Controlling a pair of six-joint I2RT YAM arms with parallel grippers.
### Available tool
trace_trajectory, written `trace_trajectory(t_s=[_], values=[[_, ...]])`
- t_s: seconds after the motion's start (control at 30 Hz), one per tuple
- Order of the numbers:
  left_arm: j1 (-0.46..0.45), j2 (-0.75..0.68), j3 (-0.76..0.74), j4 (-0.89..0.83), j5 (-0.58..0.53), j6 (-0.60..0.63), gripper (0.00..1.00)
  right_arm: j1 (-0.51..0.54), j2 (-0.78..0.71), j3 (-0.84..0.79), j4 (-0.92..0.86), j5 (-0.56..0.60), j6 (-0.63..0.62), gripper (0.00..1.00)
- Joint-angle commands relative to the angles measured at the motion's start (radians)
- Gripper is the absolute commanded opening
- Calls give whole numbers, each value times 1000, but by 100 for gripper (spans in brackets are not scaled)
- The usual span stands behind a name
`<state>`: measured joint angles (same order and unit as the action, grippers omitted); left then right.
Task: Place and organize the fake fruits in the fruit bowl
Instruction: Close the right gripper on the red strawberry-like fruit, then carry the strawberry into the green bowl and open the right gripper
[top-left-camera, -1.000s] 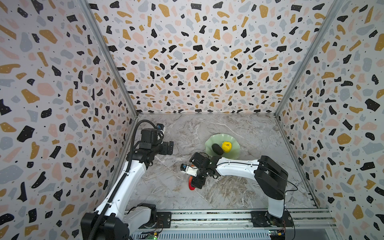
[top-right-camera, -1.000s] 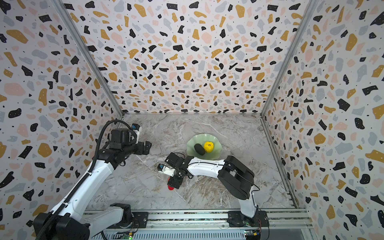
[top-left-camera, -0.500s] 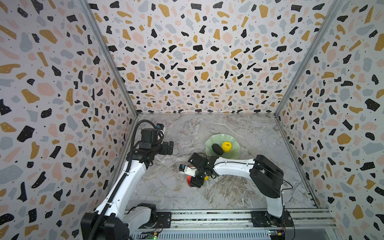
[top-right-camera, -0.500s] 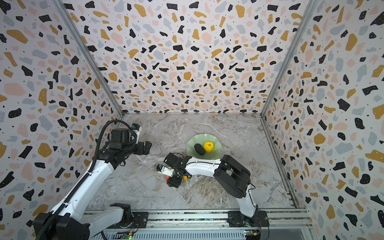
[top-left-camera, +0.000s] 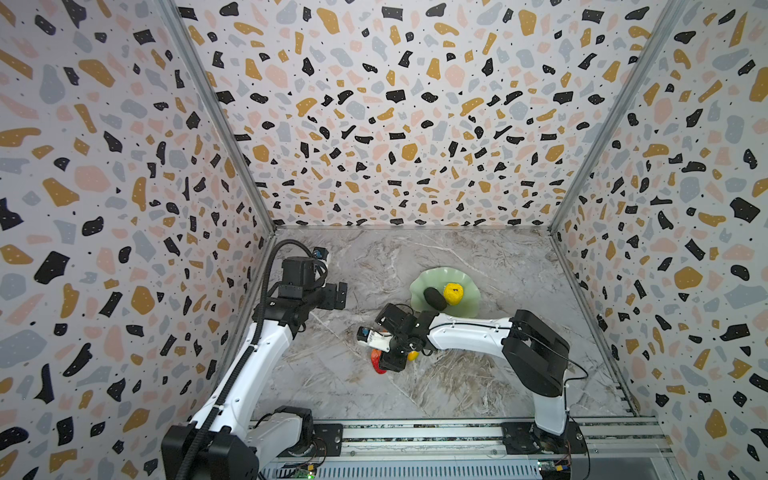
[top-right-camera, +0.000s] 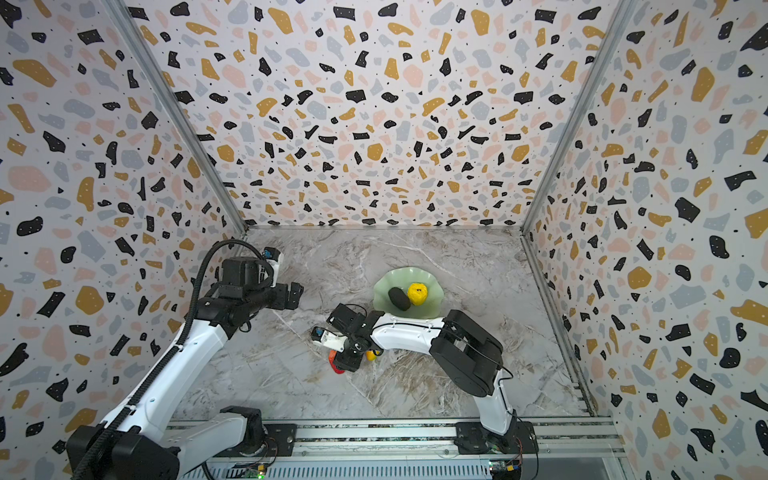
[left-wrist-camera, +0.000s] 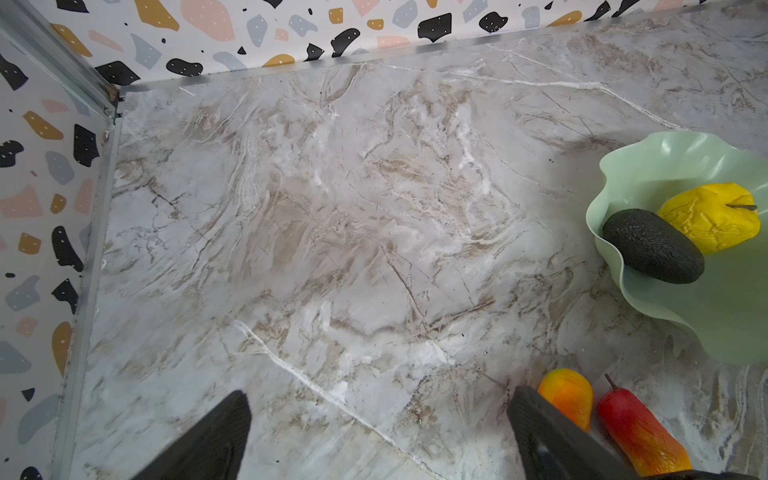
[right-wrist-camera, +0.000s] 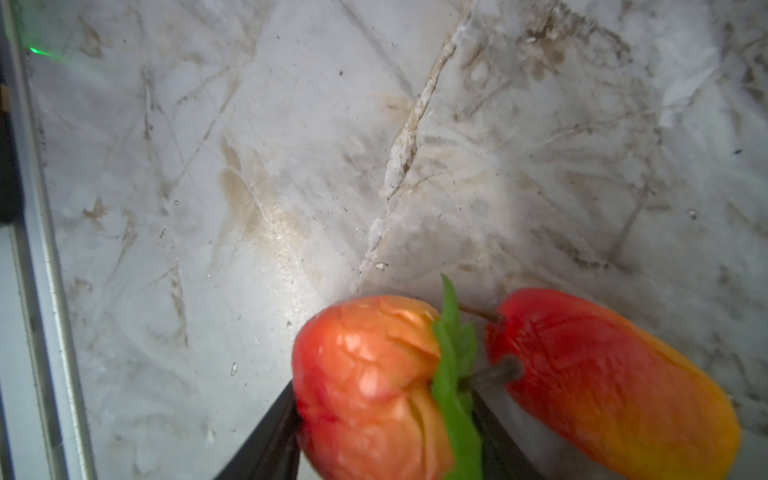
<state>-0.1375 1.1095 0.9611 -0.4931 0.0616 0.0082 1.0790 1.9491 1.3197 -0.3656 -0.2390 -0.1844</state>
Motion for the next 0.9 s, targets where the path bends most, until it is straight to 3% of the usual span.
trace_trajectory(t_s=[0.0, 0.27, 0.5, 0.63, 0.87], values=[[4, -5, -12, 12, -3, 9, 100, -4, -44, 14, -13, 0, -3, 40], [4, -4, -12, 12, -3, 10, 99, -13, -81, 3, -6, -5, 0, 21], [3, -4, -12, 13, -3, 9, 99, -52, -180, -38, 8, -16, 1, 17], [4, -4, -12, 12, -2, 9, 100, -130, -273, -96, 24, 4, 14, 16], [3, -1, -10, 13, 1, 10, 99, -324, -365, -145, 18, 136, 32, 15]])
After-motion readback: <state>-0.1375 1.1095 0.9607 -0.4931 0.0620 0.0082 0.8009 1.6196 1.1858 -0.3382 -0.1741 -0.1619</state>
